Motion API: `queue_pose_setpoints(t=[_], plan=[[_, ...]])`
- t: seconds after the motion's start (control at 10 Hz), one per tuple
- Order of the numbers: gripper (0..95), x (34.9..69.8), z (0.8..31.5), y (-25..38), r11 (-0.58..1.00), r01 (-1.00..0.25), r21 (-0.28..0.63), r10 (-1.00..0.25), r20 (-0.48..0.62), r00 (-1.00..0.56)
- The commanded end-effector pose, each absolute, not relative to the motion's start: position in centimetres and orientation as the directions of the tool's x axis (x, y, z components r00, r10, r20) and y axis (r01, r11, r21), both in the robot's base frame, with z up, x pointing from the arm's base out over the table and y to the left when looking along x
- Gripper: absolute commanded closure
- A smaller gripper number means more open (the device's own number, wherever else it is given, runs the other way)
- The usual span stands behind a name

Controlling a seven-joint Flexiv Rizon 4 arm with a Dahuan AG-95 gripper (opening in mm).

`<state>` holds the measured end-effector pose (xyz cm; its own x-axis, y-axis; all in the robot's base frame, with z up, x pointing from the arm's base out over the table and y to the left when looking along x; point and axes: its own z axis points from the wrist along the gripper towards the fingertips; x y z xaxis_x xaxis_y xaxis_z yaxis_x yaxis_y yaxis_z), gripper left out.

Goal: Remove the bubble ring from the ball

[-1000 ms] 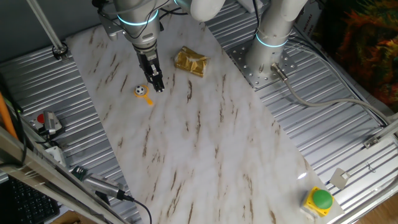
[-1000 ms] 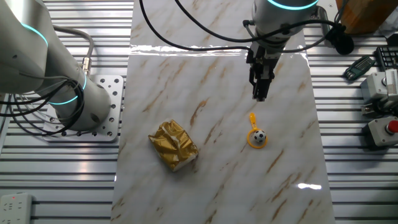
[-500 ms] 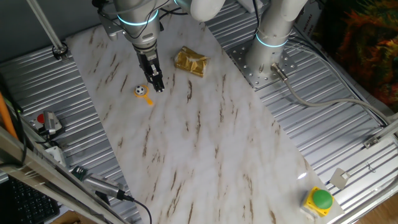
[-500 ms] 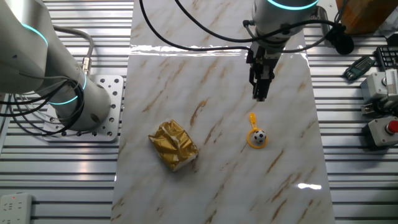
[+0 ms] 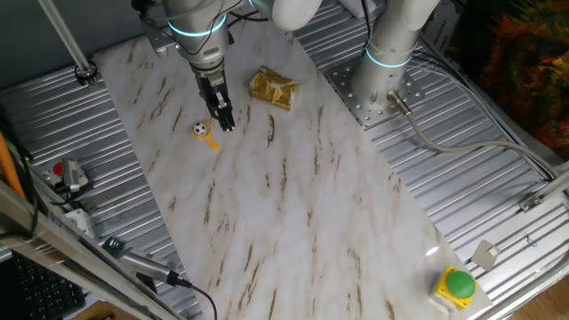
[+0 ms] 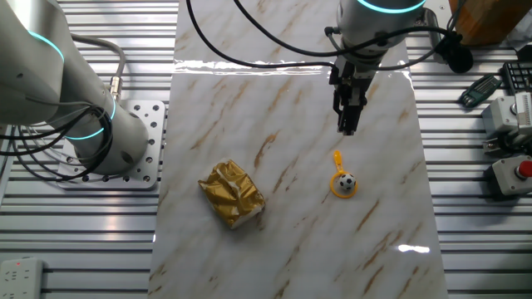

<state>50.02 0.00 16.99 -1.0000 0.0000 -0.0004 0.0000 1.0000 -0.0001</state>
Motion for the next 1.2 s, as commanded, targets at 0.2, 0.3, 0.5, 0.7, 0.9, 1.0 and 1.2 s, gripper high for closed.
queue_pose_setpoints(t=[0.2,0.3,0.5,0.7,0.9,1.0,1.2], plan=[[95.0,49.98,17.09,0.04,0.995,-0.097,0.021,-0.096,-0.024,-0.995],[95.0,49.99,17.22,0.09,0.995,-0.095,0.024,-0.094,-0.024,-0.995],[95.0,50.02,17.33,0.14,0.995,-0.094,0.023,-0.094,-0.021,-0.995],[95.0,50.02,17.33,0.14,0.995,-0.094,0.021,-0.093,-0.02,-0.995],[95.0,50.02,17.36,0.15,0.995,-0.094,0.02,-0.094,-0.021,-0.995],[95.0,50.02,17.39,0.16,0.995,-0.094,0.019,-0.094,-0.021,-0.995],[95.0,49.98,17.53,0.22,0.996,-0.092,0.016,-0.091,-0.021,-0.996]])
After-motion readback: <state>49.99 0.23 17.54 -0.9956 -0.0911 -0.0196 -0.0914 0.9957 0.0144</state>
